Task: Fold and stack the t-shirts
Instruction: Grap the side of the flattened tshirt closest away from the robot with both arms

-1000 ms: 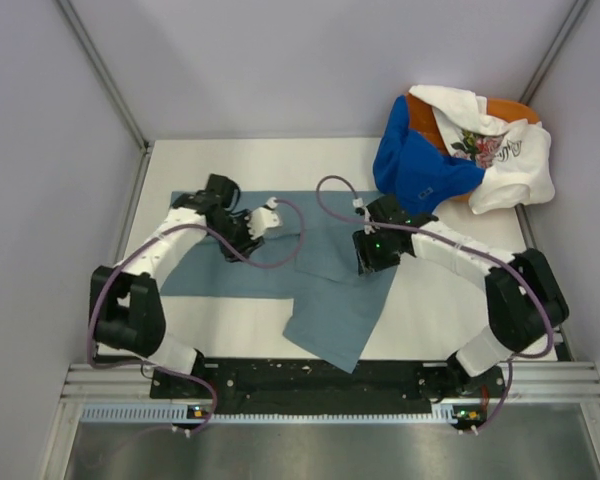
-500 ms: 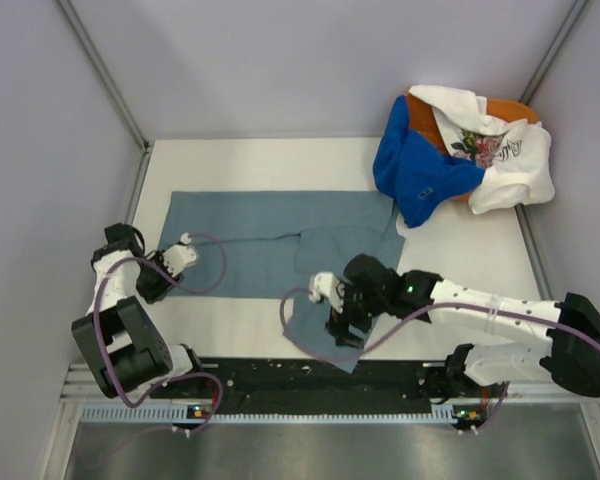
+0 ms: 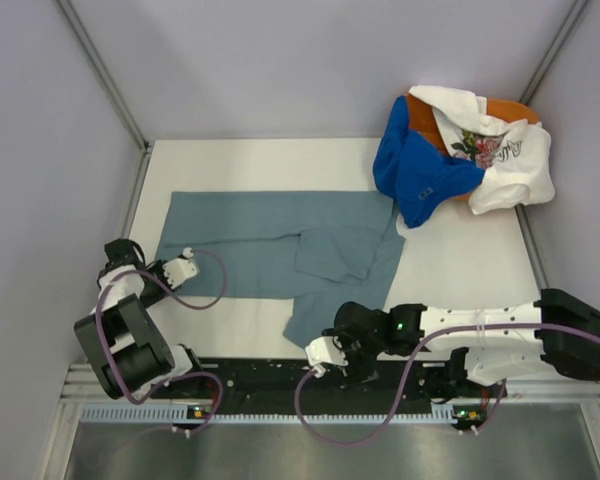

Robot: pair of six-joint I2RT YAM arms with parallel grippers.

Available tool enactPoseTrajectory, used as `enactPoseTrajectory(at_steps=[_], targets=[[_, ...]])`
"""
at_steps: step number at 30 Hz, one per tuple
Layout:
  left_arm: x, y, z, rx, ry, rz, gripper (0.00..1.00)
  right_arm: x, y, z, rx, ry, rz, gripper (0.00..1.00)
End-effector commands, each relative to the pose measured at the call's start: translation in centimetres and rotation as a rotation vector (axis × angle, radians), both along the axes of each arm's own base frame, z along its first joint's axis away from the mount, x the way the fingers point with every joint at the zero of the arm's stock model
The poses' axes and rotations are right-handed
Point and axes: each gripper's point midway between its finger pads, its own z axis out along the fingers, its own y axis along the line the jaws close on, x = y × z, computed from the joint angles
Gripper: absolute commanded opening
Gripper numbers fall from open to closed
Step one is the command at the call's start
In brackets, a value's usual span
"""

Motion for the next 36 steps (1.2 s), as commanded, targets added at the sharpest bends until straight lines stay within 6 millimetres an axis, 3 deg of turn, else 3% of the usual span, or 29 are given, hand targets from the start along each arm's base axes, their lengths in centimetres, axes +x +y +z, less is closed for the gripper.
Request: enactPoseTrajectory(at_steps=[1, 5, 7, 11, 14, 18, 25, 29, 34, 36], targets=[[1.3, -0.3, 0.1, -0.025, -0.050, -0.042, 0.34, 0.6, 1.6, -1.3, 0.008, -0.097, 0.056, 0.72], [1.1, -0.5, -0.1, -0.031, -0.047, -0.045, 0.11, 0.6, 0.8, -3.2, -0.062, -0.093, 0.065, 0.63], [1.1, -0.7, 0.0, -0.037, -0.055, -0.048, 0.00, 0.8, 0.3, -3.7, -0.084, -0.107, 0.057, 0.47], [1.5, -0.8, 0.7, -0.044, -0.088, -0.033, 0.00, 1.5, -0.1, -3.5, -0.084, -0.145, 0.042, 0.16], [1.9, -0.6, 1.7, -0.048, -0.109, 0.001, 0.00, 2.0, 0.1, -2.7, -0.071, -0.172, 0.019, 0.00], [3.0, -0.7, 3.7, -0.081, -0.159, 0.041, 0.00, 3.7, 1.1, 0.0, -0.003, -0.219, -0.072, 0.00], [4.5, -1.4, 5.9, -0.136, -0.224, 0.026, 0.00, 9.8, 1.5, 5.5, 0.147, -0.287, -0.278, 0.00], [5.9, -1.2, 7.1, -0.153, -0.251, 0.022, 0.00, 14.7, 0.5, 8.3, 0.209, -0.376, -0.405, 0.00], [9.6, -1.9, 9.9, -0.218, -0.312, 0.018, 0.00, 21.7, -1.2, 11.2, 0.291, -0.491, -0.516, 0.00], [10.9, -2.5, 10.1, -0.245, -0.308, 0.016, 0.00, 23.9, -1.7, 11.9, 0.304, -0.531, -0.526, 0.00]])
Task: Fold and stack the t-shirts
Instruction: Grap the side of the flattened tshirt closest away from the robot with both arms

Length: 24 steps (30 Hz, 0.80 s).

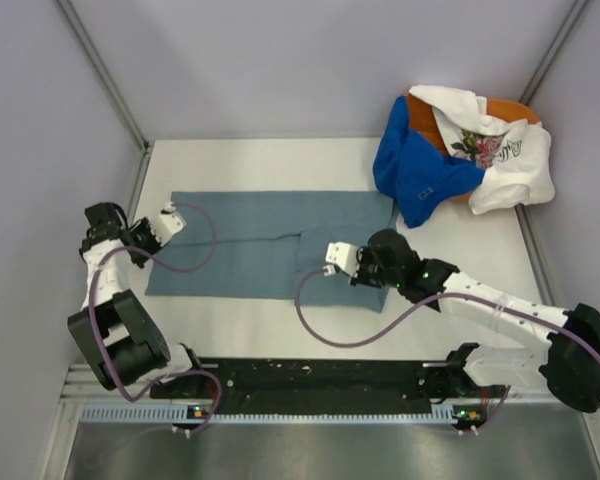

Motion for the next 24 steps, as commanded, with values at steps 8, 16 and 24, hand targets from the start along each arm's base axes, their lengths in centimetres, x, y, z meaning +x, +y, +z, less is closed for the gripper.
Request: enactPoseTrajectory(at_steps=[8, 16, 24], targets=[[-0.9, -2.7, -1.2, -0.063, 0.267, -0.175, 0.18, 9.3, 0.8, 4.7, 0.055, -0.196, 0.016, 0.00], [-5.3, -0.3, -5.4, 0.212, 0.329, -0.320, 0.60, 8.7, 1.2, 3.8, 0.062, -0.161, 0.043, 0.00], [-3.5, 1.8, -7.1, 0.301, 0.322, -0.342, 0.65, 8.3, 1.5, 4.1, 0.085, -0.138, 0.049, 0.00]])
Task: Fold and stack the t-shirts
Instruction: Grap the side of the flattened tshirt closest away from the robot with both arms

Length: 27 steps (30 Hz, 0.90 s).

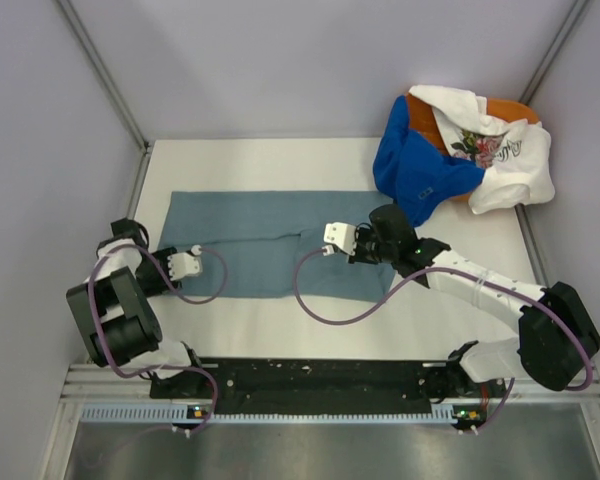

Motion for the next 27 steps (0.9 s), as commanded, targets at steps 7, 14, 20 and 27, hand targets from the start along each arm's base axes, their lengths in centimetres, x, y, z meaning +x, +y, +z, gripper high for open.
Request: enactPoseTrajectory(at_steps=[7, 14, 20, 27], targets=[[1.0, 2.7, -1.3, 0.127, -0.011, -0.066, 0.62, 0.6, 1.2, 2.0, 0.054, -0.025, 0.022, 0.00], [-2.0, 2.1, -2.5, 0.118, 0.119, -0.112, 0.60, 0.8, 0.7, 1.7, 0.034, -0.024, -0.004, 0.00], [-3.3, 1.0, -0.7, 0.056, 0.171, -0.128, 0.61, 0.9, 0.7, 1.8, 0.032, -0.026, -0.003, 0.00], [-2.8, -0.2, 1.6, 0.038, 0.075, -0.162, 0.65, 0.7, 0.7, 1.5, 0.031, -0.015, 0.002, 0.00]])
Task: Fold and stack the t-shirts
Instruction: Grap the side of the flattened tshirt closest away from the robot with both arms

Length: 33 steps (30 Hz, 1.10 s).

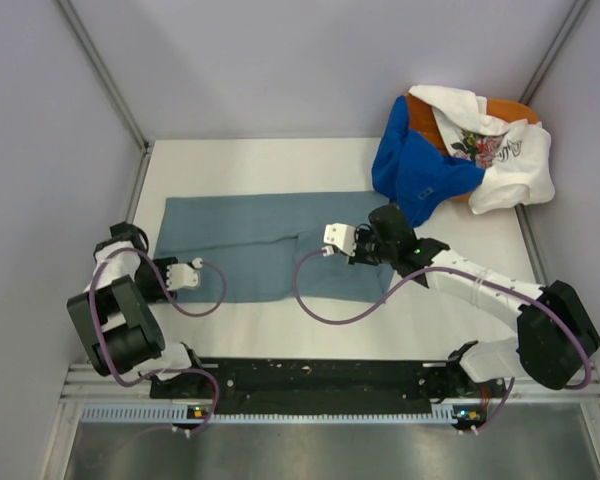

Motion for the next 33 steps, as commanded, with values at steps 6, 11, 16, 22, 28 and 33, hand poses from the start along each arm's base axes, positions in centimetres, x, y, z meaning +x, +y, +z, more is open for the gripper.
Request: enactPoseTrajectory(at_steps=[6, 11, 16, 22, 28, 33], targets=[[-1.2, 0.3, -0.9, 0.025, -0.003, 0.013, 0.65, 0.8, 0.8, 2.1, 0.042, -0.032, 0.005, 0.00], [0.4, 1.1, -1.8, 0.040, -0.068, 0.085, 0.99, 0.4, 1.1, 2.7, 0.068, -0.029, 0.020, 0.00], [0.9, 2.0, -3.1, 0.089, -0.128, 0.138, 0.95, -0.1, 1.3, 4.6, 0.136, -0.060, 0.021, 0.00], [0.8, 1.3, -3.6, 0.043, -0.140, 0.192, 0.38, -0.9, 0.7, 5.7, 0.192, -0.104, 0.012, 0.00], [2.4, 0.9, -2.1, -0.003, -0.249, 0.273, 0.00, -0.4, 0.5, 6.5, 0.204, -0.133, -0.012, 0.00], [3.3, 0.5, -0.6, -0.035, -0.326, 0.315, 0.00, 0.0, 1.1, 6.3, 0.243, -0.138, -0.024, 0.00]])
